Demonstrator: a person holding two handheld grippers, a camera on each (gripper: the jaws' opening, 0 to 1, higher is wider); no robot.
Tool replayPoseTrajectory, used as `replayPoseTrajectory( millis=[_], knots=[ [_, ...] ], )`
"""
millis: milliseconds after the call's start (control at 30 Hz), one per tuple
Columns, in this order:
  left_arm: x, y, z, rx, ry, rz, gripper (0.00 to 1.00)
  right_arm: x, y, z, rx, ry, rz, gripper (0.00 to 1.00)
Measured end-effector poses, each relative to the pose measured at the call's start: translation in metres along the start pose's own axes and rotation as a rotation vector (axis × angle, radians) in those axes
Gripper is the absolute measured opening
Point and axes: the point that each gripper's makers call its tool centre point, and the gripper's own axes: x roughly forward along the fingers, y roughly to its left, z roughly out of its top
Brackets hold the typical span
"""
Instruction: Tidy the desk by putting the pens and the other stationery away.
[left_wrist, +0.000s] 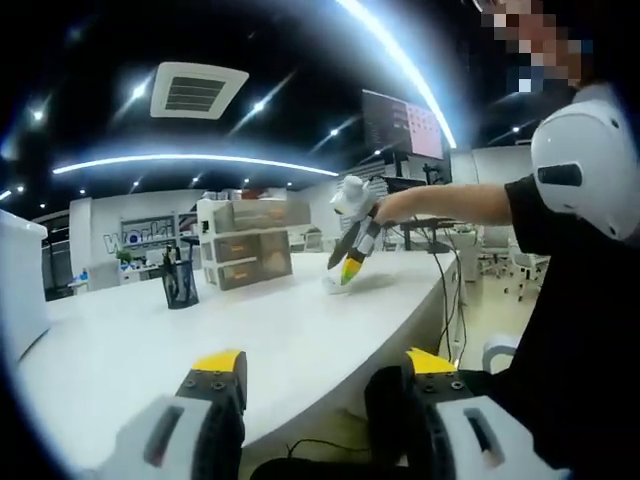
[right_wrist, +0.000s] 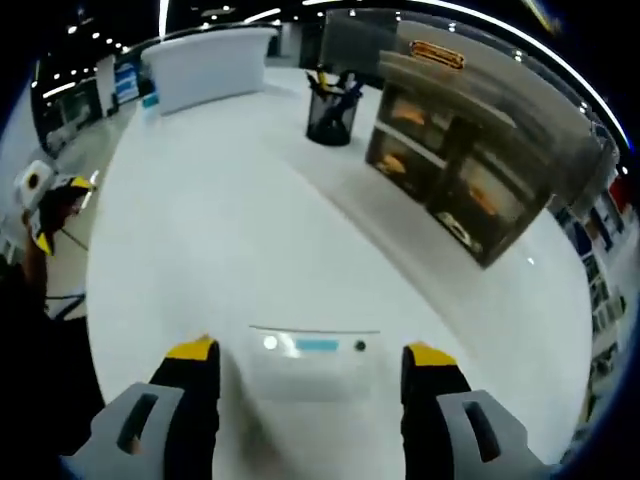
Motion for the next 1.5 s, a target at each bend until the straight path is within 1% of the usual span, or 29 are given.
replayPoseTrajectory(
  millis=[367,467,767,900,1067,1333,1500],
  knots=[
    [0.001,-0.002,-0.002,-0.002,0.003,-0.013,0.62,0.018,-0.004,-0.005,0.016,0.064,0.027,0.71],
    [0.002,-0.003,-0.004,-0.004,0.006,-0.016,0.62,0.021,-0.004,-0.008,0.011,0.088,0.038,0.70],
    [0.004,-0.007,-0.002,-0.013,0.003,-0.031,0.62,0.023,-0.007,-0.007,0.038,0.115,0.086,0.67],
    [0.006,-0.009,-0.003,-0.017,0.006,-0.040,0.62,0.024,-0.008,-0.005,0.032,0.153,0.091,0.63],
    [0.008,-0.012,-0.002,-0.016,0.008,-0.047,0.62,0.024,-0.008,-0.006,0.031,0.204,0.090,0.62],
    [0.008,-0.013,0.000,-0.022,0.003,-0.050,0.62,0.023,-0.008,-0.007,0.047,0.213,0.080,0.61],
    [0.011,-0.015,0.004,-0.048,-0.013,-0.060,0.62,0.022,-0.005,-0.008,0.033,0.211,0.079,0.61]
  ],
)
